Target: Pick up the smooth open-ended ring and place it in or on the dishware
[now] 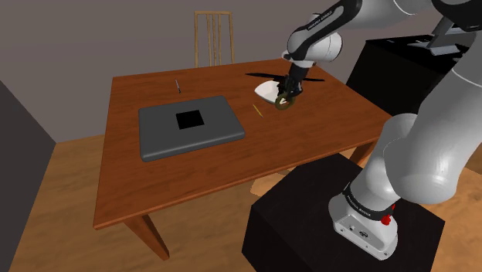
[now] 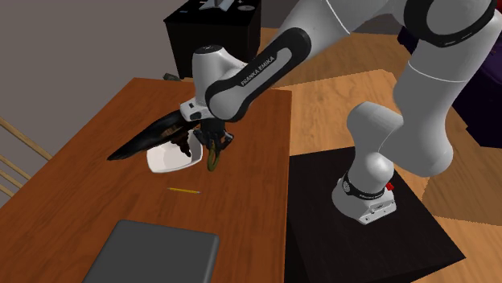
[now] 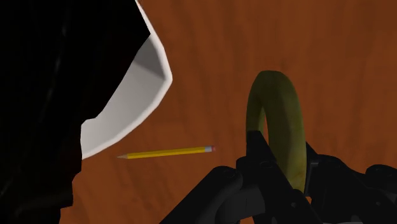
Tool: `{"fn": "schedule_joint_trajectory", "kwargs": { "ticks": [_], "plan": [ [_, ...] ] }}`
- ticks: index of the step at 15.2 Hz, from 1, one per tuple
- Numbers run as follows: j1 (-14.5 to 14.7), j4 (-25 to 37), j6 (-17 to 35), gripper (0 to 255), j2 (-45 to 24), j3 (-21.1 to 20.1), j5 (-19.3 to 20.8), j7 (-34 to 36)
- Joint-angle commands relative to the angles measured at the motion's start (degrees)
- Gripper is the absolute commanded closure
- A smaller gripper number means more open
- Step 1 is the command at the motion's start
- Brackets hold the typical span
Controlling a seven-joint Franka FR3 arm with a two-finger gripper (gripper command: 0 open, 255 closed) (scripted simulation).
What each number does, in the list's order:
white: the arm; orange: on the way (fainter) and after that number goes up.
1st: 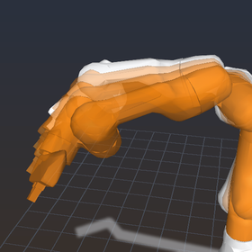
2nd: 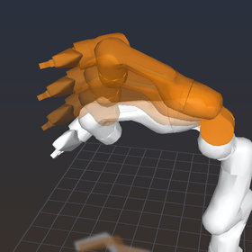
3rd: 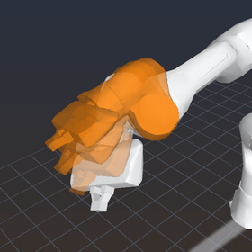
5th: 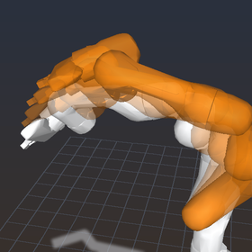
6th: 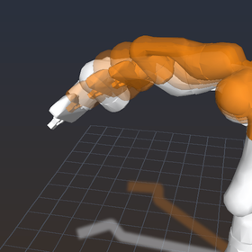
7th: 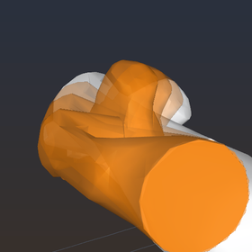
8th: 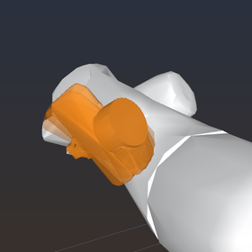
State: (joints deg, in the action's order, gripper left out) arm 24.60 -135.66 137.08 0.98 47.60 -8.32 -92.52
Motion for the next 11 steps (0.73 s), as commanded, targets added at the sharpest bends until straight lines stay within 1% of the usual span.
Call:
{"fn": "schedule_joint_trajectory", "kwargs": {
  "ticks": [1, 9, 10, 11],
  "plan": [
    [-0.1, 0.4, -1.4, 255, 1.7, -0.1, 2.1, 1.6],
    [-0.9, 3.0, -7.5, 255, 7.0, -1.3, 7.6, 6.2],
    [-0.9, 3.1, -7.7, 255, 7.1, -1.3, 7.7, 6.2],
    [-0.5, 5.6, -8.4, 255, 4.3, -0.3, 5.2, 4.0]
  ]
}}
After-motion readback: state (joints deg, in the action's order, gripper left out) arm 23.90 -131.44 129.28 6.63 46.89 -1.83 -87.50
